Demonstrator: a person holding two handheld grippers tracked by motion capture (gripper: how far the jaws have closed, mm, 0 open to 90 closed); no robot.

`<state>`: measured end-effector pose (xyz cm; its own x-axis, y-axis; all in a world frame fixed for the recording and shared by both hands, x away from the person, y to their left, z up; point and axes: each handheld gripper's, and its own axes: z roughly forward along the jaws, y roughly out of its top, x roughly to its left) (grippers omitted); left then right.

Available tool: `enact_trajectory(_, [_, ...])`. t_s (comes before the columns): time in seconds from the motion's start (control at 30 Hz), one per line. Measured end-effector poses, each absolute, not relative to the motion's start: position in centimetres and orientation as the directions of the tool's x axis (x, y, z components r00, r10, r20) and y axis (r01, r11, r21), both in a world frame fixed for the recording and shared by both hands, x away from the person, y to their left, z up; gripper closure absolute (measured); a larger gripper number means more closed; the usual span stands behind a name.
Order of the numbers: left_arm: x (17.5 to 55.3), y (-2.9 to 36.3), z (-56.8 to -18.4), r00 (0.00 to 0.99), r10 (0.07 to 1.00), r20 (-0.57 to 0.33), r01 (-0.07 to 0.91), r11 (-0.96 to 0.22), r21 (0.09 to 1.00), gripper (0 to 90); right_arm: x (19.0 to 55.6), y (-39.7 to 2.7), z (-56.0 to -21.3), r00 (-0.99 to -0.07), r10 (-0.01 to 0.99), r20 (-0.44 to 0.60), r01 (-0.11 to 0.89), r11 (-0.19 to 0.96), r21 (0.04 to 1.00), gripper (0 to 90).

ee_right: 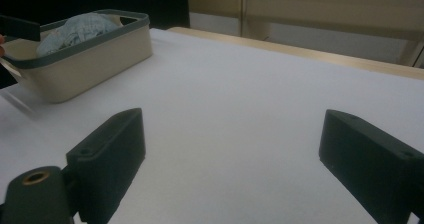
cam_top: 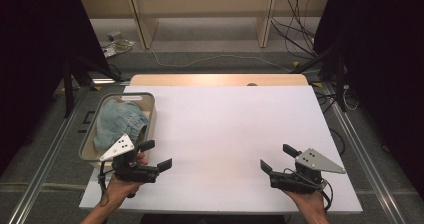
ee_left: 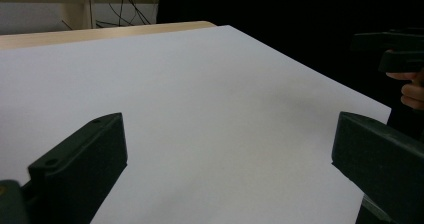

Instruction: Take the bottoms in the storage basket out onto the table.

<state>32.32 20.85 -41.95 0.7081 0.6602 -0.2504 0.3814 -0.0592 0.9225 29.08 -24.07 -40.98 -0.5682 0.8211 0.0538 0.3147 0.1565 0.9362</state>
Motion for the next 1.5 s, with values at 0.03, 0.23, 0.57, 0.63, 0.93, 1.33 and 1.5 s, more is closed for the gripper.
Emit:
enact_trajectory(0.03, [32.4, 20.8, -41.8, 0.709, 0.657, -0.254, 0.383, -0.057, 0.922, 0.6, 29.1, -24.1, -41.0, -0.568, 0.821, 0.055, 0.315, 0.156, 0.936, 12.3])
enact_trajectory(0.23, [33.0, 20.6, -41.4, 0.703, 0.665, -0.25, 0.375, -0.049, 0.926, 0.6, 29.1, -24.0, -41.0, -0.569, 0.821, 0.05, 0.307, 0.156, 0.939, 12.3])
enact_trajectory(0.57, [34.1, 19.8, -41.3, 0.696, 0.674, -0.248, 0.377, -0.049, 0.925, 0.6, 29.1, -24.0, -41.0, -0.573, 0.818, 0.047, 0.304, 0.158, 0.939, 12.3])
enact_trajectory(0.63, [34.4, 19.7, -41.3, 0.691, 0.679, -0.247, 0.38, -0.051, 0.924, 0.6, 29.1, -24.0, -41.0, -0.573, 0.818, 0.05, 0.303, 0.155, 0.94, 12.3])
enact_trajectory(0.93, [35.8, 19.3, -41.5, 0.669, 0.698, -0.257, 0.399, -0.045, 0.916, 0.6, 29.1, -24.0, -41.0, -0.571, 0.819, 0.051, 0.306, 0.154, 0.94, 12.3])
enact_trajectory(1.33, [38.0, 19.1, -40.6, 0.634, 0.727, -0.263, 0.403, -0.021, 0.915, 0.7, 29.1, -24.2, -41.0, -0.57, 0.82, 0.059, 0.305, 0.144, 0.941, 12.3])
enact_trajectory(1.5, [39.1, 19.0, -40.0, 0.625, 0.742, -0.242, 0.393, -0.03, 0.919, 0.7, 29.1, -24.2, -41.0, -0.573, 0.818, 0.059, 0.304, 0.144, 0.942, 12.3])
